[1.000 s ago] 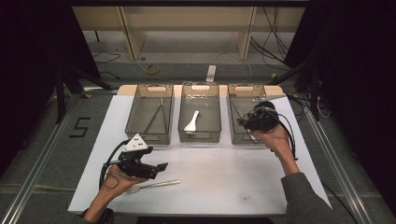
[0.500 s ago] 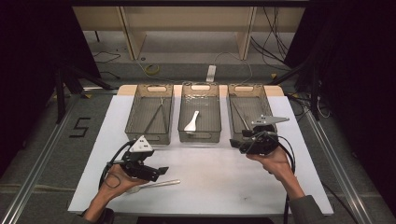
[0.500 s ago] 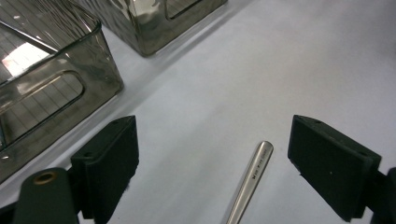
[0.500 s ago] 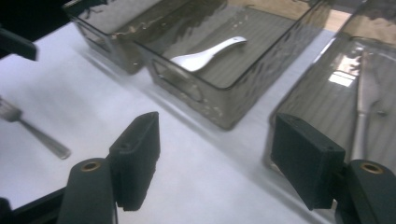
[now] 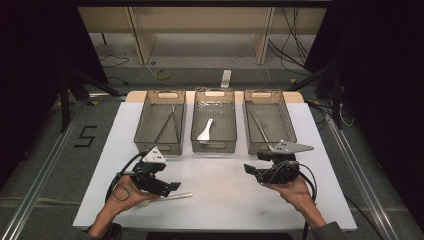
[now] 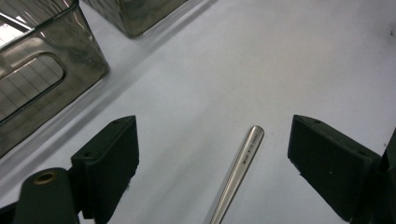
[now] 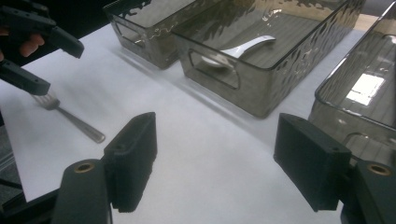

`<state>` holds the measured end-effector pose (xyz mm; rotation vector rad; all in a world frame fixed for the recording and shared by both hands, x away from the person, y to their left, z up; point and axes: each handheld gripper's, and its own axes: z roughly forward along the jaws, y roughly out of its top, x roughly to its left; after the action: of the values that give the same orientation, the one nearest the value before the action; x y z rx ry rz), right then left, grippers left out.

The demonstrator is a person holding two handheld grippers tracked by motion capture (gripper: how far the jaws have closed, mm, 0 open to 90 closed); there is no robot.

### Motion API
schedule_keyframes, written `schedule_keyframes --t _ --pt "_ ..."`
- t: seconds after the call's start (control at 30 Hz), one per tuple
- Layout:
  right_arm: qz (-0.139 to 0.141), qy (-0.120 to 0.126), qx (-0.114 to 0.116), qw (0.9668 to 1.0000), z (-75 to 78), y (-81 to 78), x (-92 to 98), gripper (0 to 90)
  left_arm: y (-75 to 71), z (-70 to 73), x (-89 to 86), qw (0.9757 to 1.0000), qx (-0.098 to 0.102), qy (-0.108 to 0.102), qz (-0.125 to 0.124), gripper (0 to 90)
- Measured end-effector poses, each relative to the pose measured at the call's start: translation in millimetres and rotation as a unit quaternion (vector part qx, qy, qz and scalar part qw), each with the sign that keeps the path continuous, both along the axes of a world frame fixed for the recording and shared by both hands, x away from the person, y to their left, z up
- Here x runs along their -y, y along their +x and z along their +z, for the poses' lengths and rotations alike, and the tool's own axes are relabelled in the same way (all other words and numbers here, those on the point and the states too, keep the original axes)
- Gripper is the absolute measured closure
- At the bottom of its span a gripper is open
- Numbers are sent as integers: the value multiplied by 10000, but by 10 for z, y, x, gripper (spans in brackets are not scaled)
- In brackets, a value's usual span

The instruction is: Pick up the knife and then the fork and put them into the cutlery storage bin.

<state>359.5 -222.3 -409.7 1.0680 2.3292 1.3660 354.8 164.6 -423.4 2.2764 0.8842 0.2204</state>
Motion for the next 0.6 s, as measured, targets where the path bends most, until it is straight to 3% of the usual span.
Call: schedule_keyframes --t 0.1,0.27,0.43,0.6 --pt "29 8 0 10000 -11 -45 -12 299 2 -19 -2 9997 -101 243 -18 164" --pt "98 -35 -33 9999 -42 -124 -45 289 6 -92 -18 9967 -419 688 -60 181" --pt "154 -71 -80 9998 -73 -199 -59 288 -7 -138 -26 9922 -539 1114 -129 264" --pt "217 -43 -89 9997 -81 -271 -57 288 -22 -228 -10 9884 -677 1340 -235 341"
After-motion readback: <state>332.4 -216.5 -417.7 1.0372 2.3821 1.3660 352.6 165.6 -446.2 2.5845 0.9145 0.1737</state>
